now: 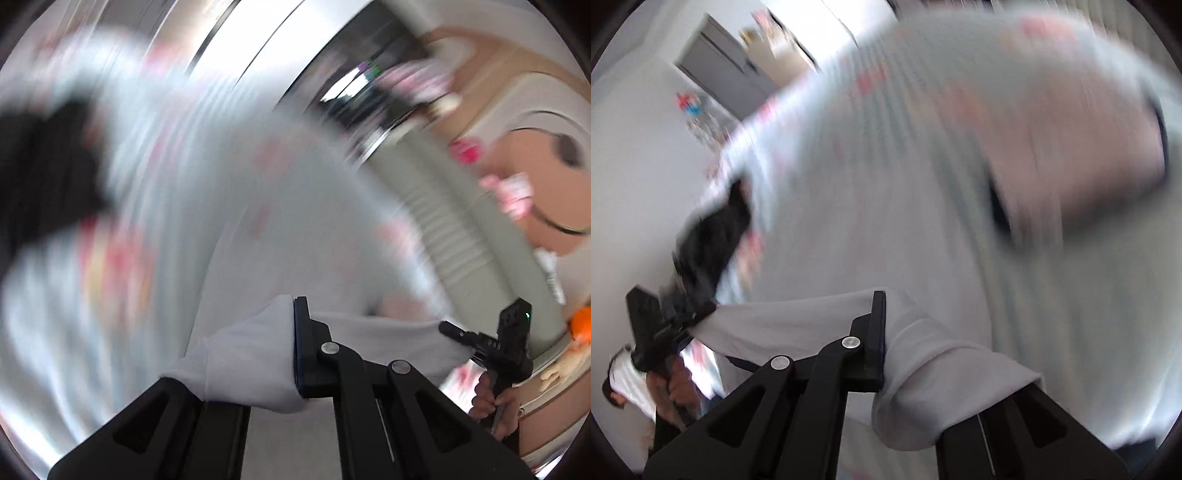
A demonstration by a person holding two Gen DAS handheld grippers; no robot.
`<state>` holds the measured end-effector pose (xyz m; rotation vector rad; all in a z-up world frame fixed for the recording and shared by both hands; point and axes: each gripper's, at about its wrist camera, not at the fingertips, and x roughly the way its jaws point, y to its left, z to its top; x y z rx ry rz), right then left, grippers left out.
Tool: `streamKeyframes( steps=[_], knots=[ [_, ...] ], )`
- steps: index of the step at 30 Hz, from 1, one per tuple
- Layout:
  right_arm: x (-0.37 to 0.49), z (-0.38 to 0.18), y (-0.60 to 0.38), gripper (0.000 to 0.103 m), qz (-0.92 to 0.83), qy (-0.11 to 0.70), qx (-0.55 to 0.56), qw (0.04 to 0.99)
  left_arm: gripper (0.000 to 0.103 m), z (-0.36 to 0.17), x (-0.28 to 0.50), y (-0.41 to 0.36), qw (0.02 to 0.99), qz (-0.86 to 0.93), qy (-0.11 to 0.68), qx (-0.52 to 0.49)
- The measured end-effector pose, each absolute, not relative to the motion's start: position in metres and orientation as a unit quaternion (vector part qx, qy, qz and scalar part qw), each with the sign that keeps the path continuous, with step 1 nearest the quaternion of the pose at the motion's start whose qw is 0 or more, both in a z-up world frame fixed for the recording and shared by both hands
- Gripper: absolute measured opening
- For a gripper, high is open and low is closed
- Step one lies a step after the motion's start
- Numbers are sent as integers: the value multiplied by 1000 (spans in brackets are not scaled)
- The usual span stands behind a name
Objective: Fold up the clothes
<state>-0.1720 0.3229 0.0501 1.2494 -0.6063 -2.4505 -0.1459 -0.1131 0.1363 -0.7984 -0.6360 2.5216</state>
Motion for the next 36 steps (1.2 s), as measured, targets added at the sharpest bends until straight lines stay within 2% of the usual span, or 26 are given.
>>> streamKeyframes(
  steps=[2, 4, 7, 9, 11, 14, 18, 22, 23, 26, 31, 34, 36],
  knots=[
    [-182, 135, 323, 1, -890, -222, 353, 184, 2, 213, -130, -120, 220, 928, -212, -213],
    [-166, 226, 314, 2, -928, -184, 256, 201, 2, 259, -108, -129, 234, 934, -208, -171],
    [-133, 280, 302, 2, -942, -158, 189, 229, 2, 267, -75, -141, 236, 939, -203, -144],
    [-113, 284, 296, 2, -940, -156, 178, 244, 3, 235, -65, -150, 236, 929, -225, -173],
    [-102, 260, 294, 2, -931, -169, 198, 255, 3, 198, -56, -158, 234, 916, -252, -209],
    [-103, 180, 294, 2, -907, -203, 280, 240, 3, 97, -65, -168, 208, 885, -286, -302],
    [-117, 14, 298, 2, -858, -221, 431, 170, 3, -59, -94, -169, 149, 826, -299, -454],
    [-133, -123, 298, 5, -796, -204, 559, 111, 4, -152, -98, -174, 105, 769, -311, -548],
    [-136, -152, 298, 5, -780, -200, 584, 100, 4, -160, -94, -173, 107, 766, -316, -550],
    [-127, -155, 307, 5, -788, -228, 561, 106, 7, -148, -69, -171, 111, 794, -308, -513],
    [-109, -119, 310, 8, -826, -180, 526, 97, 8, -130, -22, -172, 99, 808, -333, -476],
    [-91, -105, 311, 14, -832, -185, 514, 96, 9, -125, 2, -170, 89, 808, -347, -468],
    [-77, -103, 309, 15, -830, -182, 519, 93, 15, -123, 11, -168, 79, 809, -339, -474]
  ],
)
